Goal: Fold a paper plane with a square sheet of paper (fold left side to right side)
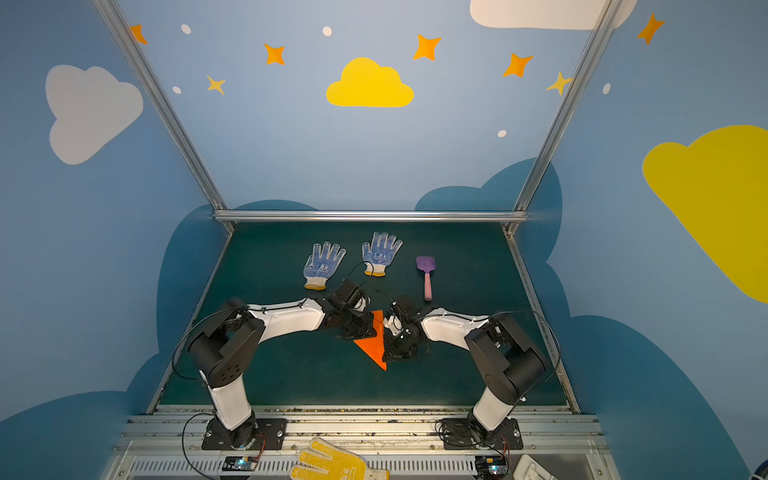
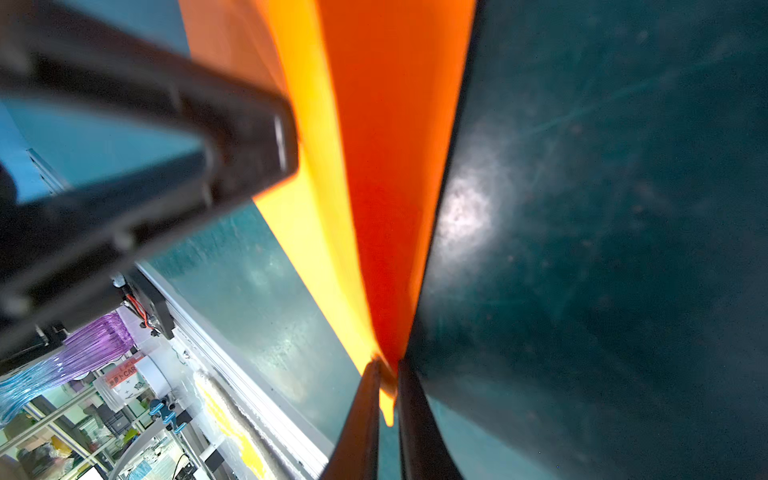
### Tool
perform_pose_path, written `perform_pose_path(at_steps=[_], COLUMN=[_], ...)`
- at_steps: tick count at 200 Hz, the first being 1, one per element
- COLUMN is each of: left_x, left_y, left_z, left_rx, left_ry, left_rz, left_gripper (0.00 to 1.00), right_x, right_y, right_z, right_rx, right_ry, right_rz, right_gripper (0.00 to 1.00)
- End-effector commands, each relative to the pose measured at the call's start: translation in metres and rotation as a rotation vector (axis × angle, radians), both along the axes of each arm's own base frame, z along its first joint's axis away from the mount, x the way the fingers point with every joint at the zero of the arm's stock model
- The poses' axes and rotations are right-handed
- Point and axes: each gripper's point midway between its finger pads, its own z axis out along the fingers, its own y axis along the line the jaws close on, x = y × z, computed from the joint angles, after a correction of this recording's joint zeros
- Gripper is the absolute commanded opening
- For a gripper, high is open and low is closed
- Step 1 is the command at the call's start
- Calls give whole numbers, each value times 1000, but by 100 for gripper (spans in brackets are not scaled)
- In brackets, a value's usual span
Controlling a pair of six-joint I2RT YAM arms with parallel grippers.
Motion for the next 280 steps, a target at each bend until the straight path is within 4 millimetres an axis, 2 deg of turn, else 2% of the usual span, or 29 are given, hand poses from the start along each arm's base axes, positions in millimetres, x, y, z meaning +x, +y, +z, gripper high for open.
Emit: perform_pose_path(at_steps=[1, 54, 114, 153, 183, 201, 222, 280], left_x=[-11, -20, -19, -19, -19, -19, -19, -20], left_y=[-3, -12, -4, 11, 16, 16, 16, 17], left_z=[6, -1, -21, -37, -40, -40, -39, -40], left_rx=[-11, -6, 63, 108, 114, 113, 112, 113], left_ry=[1, 19, 41, 68, 72, 72, 72, 74], left_rz=[-39, -86, -72, -28, -8, -5, -5, -5], left_gripper=[4, 4, 4, 4, 4, 4, 4, 4], right_x=[1, 2, 3, 5, 8, 8, 7, 16], right_y=[-3, -2, 2, 6, 5, 8, 14, 20], right_z=[-8, -8, -1, 16, 38, 44, 41, 26], right_rx=[-26, -26, -5, 27, 50, 66, 62, 26], right_ry=[2, 2, 0, -24, -67, -77, -71, -75], right_rz=[7, 8, 13, 17, -1, -6, 5, -4], right_gripper=[13, 14, 16, 22, 25, 18, 0, 0])
